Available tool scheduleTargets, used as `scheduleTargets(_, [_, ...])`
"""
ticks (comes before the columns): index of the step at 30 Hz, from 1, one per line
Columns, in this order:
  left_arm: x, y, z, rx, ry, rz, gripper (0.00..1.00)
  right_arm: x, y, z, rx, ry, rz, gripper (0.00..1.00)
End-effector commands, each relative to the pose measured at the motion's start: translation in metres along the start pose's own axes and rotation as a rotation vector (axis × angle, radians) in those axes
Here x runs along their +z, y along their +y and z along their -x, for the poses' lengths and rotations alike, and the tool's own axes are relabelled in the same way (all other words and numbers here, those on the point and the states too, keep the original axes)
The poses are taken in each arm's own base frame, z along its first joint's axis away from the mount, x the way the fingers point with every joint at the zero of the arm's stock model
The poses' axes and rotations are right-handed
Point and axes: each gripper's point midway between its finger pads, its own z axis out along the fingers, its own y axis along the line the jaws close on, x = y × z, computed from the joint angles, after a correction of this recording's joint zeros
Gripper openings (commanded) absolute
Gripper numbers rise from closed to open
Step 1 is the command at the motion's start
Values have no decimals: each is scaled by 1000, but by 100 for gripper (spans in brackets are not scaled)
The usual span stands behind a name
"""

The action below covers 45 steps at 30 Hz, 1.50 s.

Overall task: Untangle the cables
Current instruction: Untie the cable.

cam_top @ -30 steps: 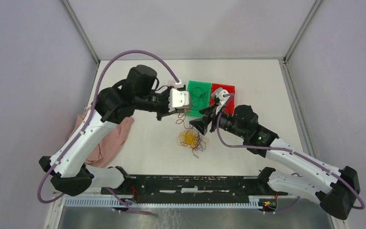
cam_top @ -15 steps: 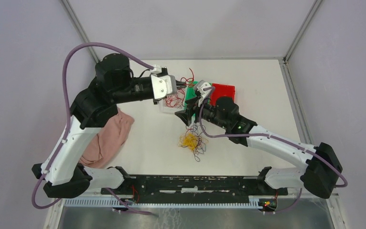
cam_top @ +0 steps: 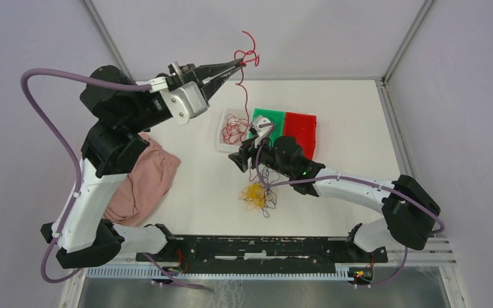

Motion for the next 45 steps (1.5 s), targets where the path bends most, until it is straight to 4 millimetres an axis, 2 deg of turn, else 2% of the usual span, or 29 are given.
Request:
scheduleTargets(1, [-10, 61, 71, 165, -201, 217, 3, 9, -2, -13, 39, -25, -25, 72])
scheduleTargets(10, [-18, 108, 111, 317, -317, 419, 3, 19, -3, -65, 94, 45, -36, 69])
scheduleTargets(13, [-18, 116, 111, 361, -305, 460, 3, 18, -2, -71, 107, 52, -36, 68])
scheduleTargets(16, [-13, 111, 90, 351, -235, 448, 3, 14, -2, -66, 110, 39, -38, 68])
scheduleTargets(19, [-6, 94, 57, 324, -162, 407, 3, 8, -4, -55, 108, 24, -51, 72])
scheduleTargets(25, [-3, 62, -20, 306, 45, 360, 3, -17, -14, -38, 112, -27, -115, 77])
scheduleTargets(28, [-3, 52, -55, 319, 143, 361, 3, -29, -18, -39, 120, -27, -144, 79])
scheduleTargets(33, [-2, 38, -94, 371, 227, 337, 3, -46, -28, -40, 124, -14, -199, 78])
scheduleTargets(36, [0, 42, -108, 374, 251, 345, 3, -54, -33, -37, 123, -16, -224, 78])
scheduleTargets(45, [11, 65, -122, 403, 269, 385, 3, -72, -52, -25, 136, -55, -293, 77])
